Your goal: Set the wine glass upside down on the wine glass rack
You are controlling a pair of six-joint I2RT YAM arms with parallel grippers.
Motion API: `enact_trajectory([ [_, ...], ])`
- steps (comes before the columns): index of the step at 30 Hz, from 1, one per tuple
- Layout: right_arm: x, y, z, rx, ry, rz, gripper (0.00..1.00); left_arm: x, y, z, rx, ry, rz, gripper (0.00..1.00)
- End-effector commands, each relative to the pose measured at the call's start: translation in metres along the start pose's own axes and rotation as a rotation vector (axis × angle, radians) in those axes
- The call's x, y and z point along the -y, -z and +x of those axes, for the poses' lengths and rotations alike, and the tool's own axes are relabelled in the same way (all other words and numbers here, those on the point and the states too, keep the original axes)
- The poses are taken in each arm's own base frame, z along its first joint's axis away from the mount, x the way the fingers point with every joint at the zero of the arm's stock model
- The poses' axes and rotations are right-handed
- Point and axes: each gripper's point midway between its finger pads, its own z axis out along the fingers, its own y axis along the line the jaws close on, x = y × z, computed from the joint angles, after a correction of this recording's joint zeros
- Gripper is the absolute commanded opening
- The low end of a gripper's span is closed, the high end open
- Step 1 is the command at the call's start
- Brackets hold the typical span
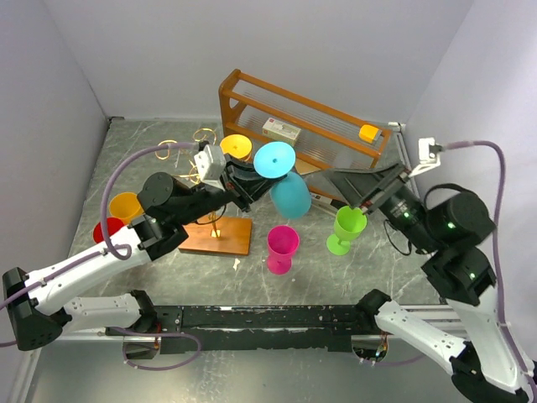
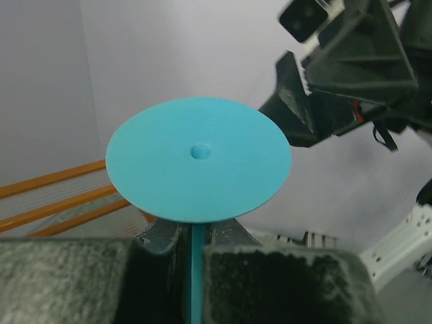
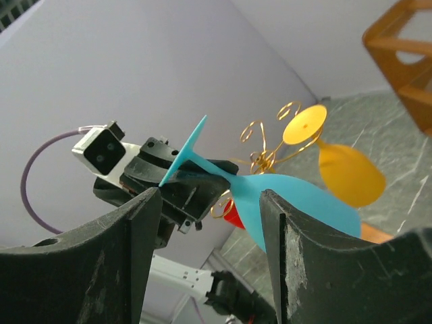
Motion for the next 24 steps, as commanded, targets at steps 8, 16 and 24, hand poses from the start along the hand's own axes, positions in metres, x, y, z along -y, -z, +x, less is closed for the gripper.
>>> enact_trajectory([
  [8, -0.022, -0.032, 0.042, -0.176, -0.189, -0.189, 0.59, 0.021, 0.004, 0.019, -0.11, -0.197, 0.177, 0.07],
  [16, 0.008, -0.034, 0.052, -0.147, -0.272, -0.07, 0.48, 0.02, 0.0, 0.026, -0.135, -0.221, 0.196, 0.07],
  [24, 0.02, -0.026, 0.06, -0.158, -0.329, -0.009, 0.29, 0.021, -0.002, 0.039, -0.168, -0.22, 0.217, 0.07],
])
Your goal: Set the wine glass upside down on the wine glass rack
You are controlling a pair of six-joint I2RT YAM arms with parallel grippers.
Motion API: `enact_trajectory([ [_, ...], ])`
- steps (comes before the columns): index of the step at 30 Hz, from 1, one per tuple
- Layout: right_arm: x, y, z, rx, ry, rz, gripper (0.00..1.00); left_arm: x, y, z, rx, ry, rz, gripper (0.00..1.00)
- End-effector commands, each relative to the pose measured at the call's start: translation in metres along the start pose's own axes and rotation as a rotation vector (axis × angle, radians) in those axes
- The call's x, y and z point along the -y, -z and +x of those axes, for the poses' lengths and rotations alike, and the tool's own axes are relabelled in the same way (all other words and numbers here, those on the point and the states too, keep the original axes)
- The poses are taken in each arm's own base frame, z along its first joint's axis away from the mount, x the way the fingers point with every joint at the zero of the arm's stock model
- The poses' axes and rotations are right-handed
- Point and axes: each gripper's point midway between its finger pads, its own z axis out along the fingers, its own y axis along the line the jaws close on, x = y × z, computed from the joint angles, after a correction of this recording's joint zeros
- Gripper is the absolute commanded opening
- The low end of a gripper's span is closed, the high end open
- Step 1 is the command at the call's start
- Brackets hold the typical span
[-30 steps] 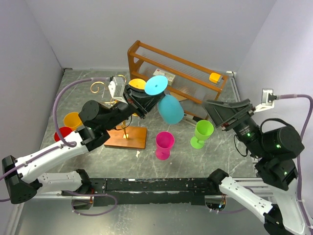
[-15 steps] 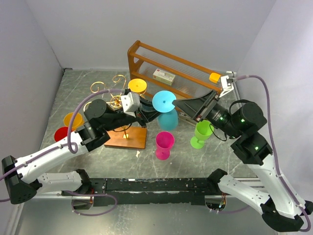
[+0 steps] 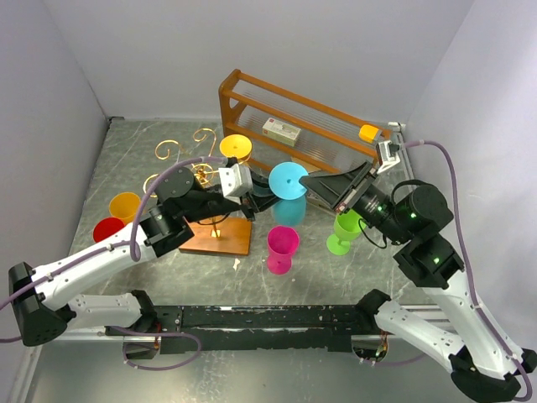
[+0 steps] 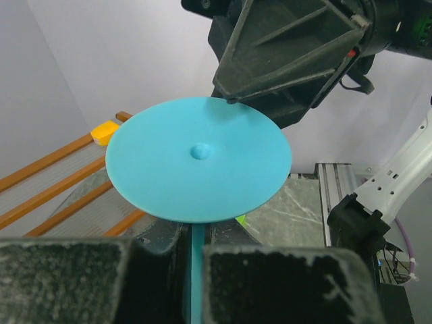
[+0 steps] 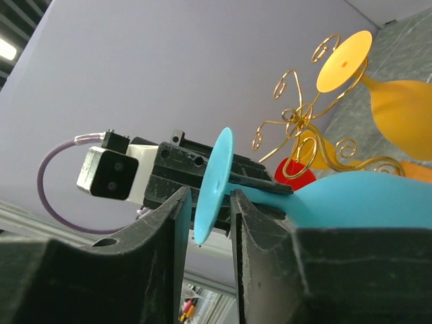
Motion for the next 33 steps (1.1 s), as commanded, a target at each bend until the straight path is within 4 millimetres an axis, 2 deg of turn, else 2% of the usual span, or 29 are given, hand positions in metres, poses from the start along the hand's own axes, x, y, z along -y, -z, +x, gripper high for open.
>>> enact_trajectory([
  [1, 0.006, 0.006, 0.002, 0.012, -0.046, 0.026, 0.27, 0.004, -0.006, -0.014, 0.019, -0.034, 0.041, 0.07],
  [10, 0.005, 0.004, 0.007, -0.024, -0.072, 0.021, 0.1, 0.011, -0.004, -0.015, 0.028, -0.023, 0.075, 0.07],
  [14, 0.007, 0.002, 0.011, -0.034, -0.1, 0.013, 0.0, 0.012, -0.002, -0.014, 0.028, -0.013, 0.076, 0.07],
  [16, 0.007, 0.002, 0.01, -0.028, -0.11, 0.014, 0.0, 0.012, -0.001, -0.014, 0.029, -0.001, 0.065, 0.13],
  [21, 0.007, -0.001, 0.004, 0.004, -0.137, 0.02, 0.0, 0.005, 0.003, -0.013, -0.003, 0.054, 0.006, 0.47],
  [23, 0.008, -0.002, 0.0, 0.022, -0.147, 0.032, 0.0, 0.001, 0.008, -0.013, -0.021, 0.075, -0.029, 0.55],
  [27, 0.02, -0.005, -0.006, 0.069, -0.166, 0.089, 0.0, -0.005, 0.024, -0.012, -0.048, 0.107, -0.106, 0.65],
  [33, 0.038, -0.007, -0.016, 0.137, -0.185, 0.168, 0.0, -0.008, 0.051, -0.019, -0.06, 0.146, -0.19, 0.68],
])
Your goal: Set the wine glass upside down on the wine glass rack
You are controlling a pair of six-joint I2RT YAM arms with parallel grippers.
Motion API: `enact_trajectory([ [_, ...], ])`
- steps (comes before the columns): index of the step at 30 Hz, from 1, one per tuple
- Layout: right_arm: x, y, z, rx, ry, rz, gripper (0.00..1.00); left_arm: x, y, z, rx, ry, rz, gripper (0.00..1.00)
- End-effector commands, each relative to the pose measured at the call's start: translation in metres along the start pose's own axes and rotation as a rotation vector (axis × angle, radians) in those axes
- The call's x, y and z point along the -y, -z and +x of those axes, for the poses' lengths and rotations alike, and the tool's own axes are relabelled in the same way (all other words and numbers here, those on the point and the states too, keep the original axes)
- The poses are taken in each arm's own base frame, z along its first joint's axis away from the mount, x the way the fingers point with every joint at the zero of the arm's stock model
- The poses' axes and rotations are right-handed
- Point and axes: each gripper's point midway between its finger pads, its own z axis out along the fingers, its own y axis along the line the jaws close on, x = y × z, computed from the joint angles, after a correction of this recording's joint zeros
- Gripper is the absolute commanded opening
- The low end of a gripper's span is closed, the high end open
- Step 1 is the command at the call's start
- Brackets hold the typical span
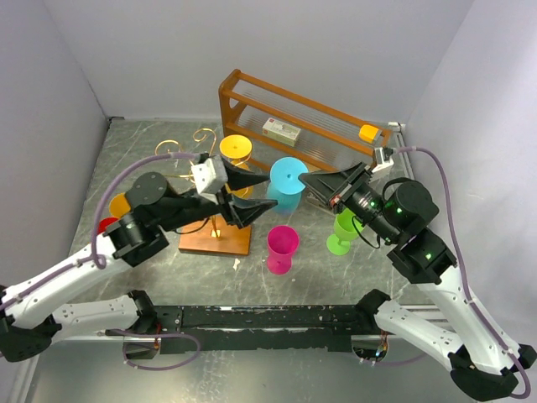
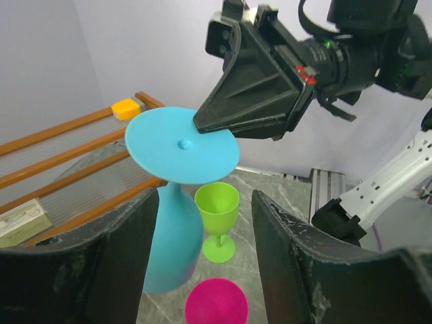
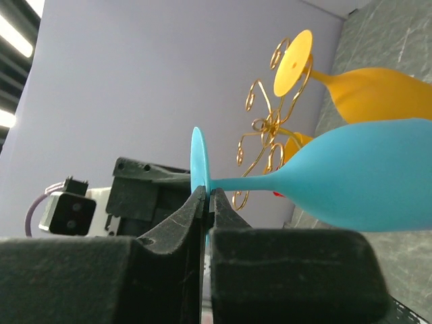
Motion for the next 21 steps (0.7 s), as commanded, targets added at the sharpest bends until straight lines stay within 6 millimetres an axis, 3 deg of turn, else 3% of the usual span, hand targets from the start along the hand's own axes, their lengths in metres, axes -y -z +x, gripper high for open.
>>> enact_trajectory([
  [1, 0.006, -0.002, -0.016, 0.088, -0.019, 0.041, 0.0, -0.009, 0.022, -0.005, -0.013, 0.045, -0.103, 0.68],
  [7, 0.024, -0.012, -0.023, 0.127, 0.009, 0.131, 0.0, -0.038, 0.055, -0.025, 0.013, 0.102, -0.332, 0.69],
  [13, 0.029, -0.03, -0.012, 0.064, 0.016, 0.117, 0.0, -0.069, 0.098, -0.031, 0.005, 0.162, -0.592, 0.7],
  [21, 0.027, -0.055, 0.011, -0.067, 0.058, 0.052, 0.0, -0.085, 0.146, -0.043, 0.064, 0.196, -0.78, 0.73],
])
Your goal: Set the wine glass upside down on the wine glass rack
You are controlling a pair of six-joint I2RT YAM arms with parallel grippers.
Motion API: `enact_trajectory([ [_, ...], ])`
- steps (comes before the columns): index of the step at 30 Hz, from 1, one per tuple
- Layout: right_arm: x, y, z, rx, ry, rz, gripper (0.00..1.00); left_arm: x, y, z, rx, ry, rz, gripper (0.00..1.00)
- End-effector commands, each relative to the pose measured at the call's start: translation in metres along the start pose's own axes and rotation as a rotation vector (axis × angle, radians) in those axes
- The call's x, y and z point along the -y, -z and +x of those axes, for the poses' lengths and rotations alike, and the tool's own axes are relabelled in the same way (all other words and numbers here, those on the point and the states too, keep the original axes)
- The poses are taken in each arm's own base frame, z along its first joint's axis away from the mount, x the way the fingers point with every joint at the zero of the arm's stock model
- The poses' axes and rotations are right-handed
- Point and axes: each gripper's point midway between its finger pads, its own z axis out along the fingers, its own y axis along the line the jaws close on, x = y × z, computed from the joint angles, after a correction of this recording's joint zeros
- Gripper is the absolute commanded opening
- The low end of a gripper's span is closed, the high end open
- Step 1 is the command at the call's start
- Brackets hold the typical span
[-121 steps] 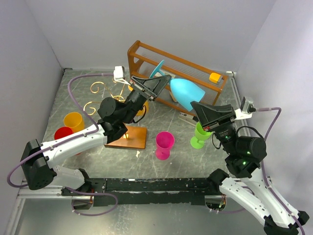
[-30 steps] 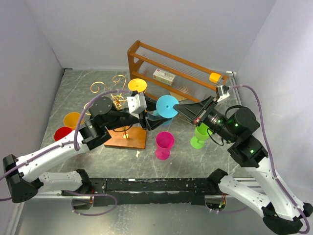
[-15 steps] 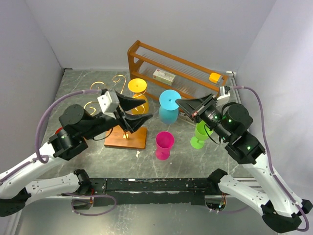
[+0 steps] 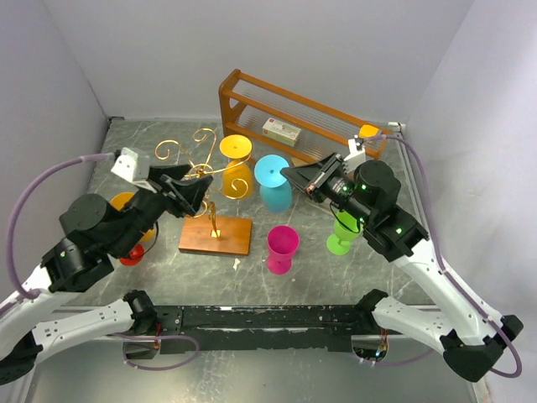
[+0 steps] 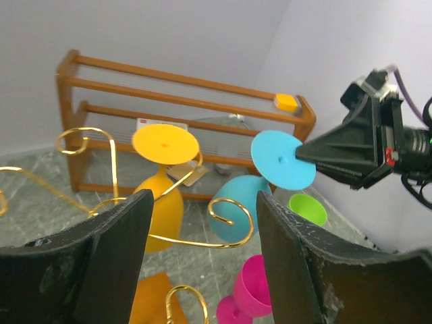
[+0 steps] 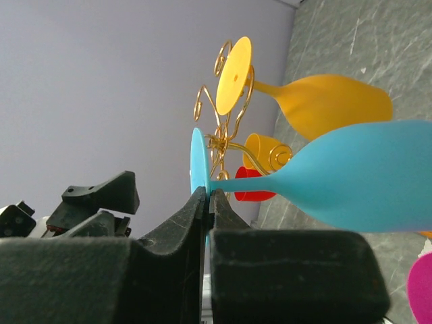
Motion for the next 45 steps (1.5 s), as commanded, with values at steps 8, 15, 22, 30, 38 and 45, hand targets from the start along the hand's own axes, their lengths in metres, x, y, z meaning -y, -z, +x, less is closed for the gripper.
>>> enact_trajectory([
  [8, -0.019, -0.02, 0.026, -0.115, 0.064, -0.115, 0.0, -0.033, 0.031, -0.02, 0.066, 0.065, -0.147, 0.76],
  [15, -0.018, -0.032, 0.041, -0.146, 0.081, -0.112, 0.0, -0.034, 0.035, -0.016, 0.06, 0.073, -0.142, 0.76],
  [22, -0.023, -0.044, 0.033, -0.107, 0.096, -0.109, 0.0, -0.032, 0.035, -0.014, 0.057, 0.076, -0.131, 0.76],
  [30, -0.032, -0.057, 0.046, -0.168, 0.113, -0.148, 0.0, -0.032, 0.035, -0.011, 0.047, 0.077, -0.129, 0.76],
  [38, -0.044, -0.058, 0.066, -0.236, 0.114, -0.19, 0.0, -0.04, 0.035, -0.006, 0.031, 0.058, -0.176, 0.75],
  [45, -0.05, -0.054, 0.077, -0.269, 0.126, -0.203, 0.0, -0.041, 0.032, -0.003, 0.019, 0.048, -0.184, 0.76],
])
